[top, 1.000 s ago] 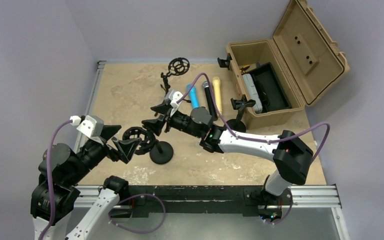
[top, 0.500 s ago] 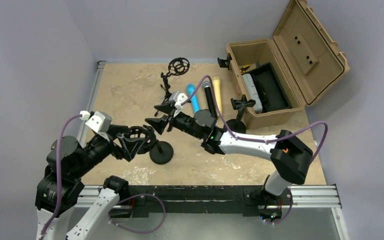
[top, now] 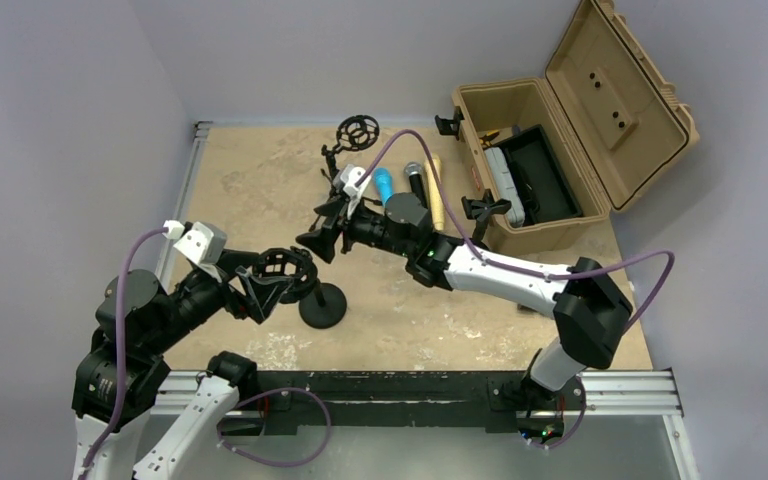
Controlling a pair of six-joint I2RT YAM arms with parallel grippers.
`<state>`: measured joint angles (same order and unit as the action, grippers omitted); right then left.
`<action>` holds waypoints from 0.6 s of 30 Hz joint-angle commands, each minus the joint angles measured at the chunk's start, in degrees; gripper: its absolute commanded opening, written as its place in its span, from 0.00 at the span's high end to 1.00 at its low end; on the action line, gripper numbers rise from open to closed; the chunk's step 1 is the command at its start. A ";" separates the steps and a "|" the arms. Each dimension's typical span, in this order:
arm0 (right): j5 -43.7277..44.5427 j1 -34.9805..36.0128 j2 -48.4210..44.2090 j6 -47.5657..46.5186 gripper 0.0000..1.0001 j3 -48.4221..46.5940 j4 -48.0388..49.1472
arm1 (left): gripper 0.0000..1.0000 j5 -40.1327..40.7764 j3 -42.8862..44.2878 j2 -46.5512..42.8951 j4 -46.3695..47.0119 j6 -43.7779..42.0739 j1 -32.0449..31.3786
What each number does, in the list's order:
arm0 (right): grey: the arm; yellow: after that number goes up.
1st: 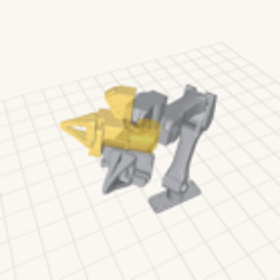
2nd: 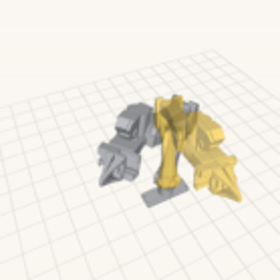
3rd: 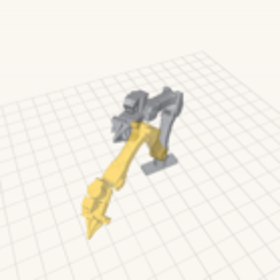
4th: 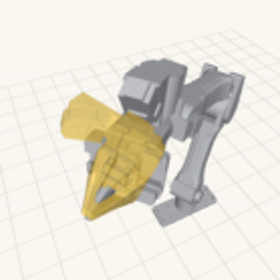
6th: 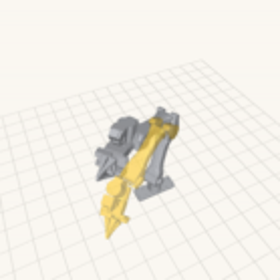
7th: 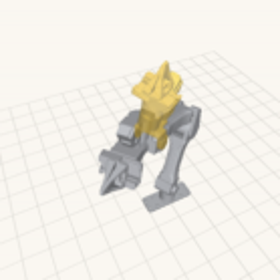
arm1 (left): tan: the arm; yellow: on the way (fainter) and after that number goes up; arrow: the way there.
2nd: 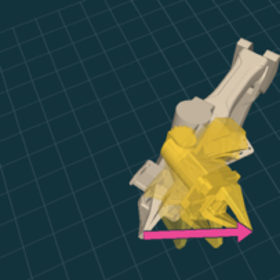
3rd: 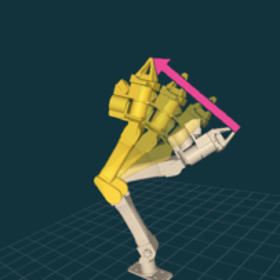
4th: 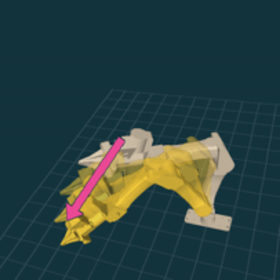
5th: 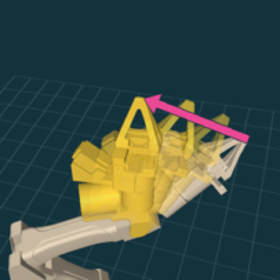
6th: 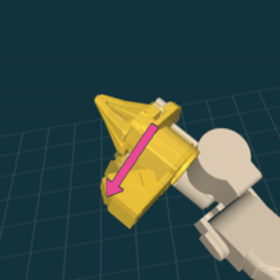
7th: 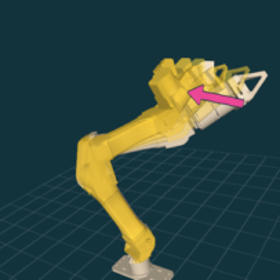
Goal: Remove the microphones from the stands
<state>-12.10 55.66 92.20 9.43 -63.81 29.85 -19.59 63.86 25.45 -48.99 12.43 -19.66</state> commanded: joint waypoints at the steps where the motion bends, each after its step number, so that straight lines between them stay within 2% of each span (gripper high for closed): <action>1: -6.03 -2.36 -3.42 1.21 0.27 -4.24 -2.75 | 0.20 -0.48 -0.16 -0.35 1.07 -0.18 -0.20; 4: -8.51 -3.04 -2.90 0.63 0.27 -5.70 -4.31 | 0.19 0.07 -0.05 -0.63 0.77 -0.44 -0.20; 11: -21.33 -3.28 -2.31 -2.19 0.27 -6.08 -5.69 | 0.15 0.71 0.04 -1.01 0.33 -0.81 -0.20; 18: -25.07 -3.23 -1.50 -2.47 0.27 -5.09 -4.70 | 0.13 0.79 -0.05 -0.60 1.00 -0.74 -0.20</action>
<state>-32.75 52.25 90.45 7.66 -68.03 23.83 -19.25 63.86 24.80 -49.01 12.38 -19.66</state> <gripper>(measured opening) 0.728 0.863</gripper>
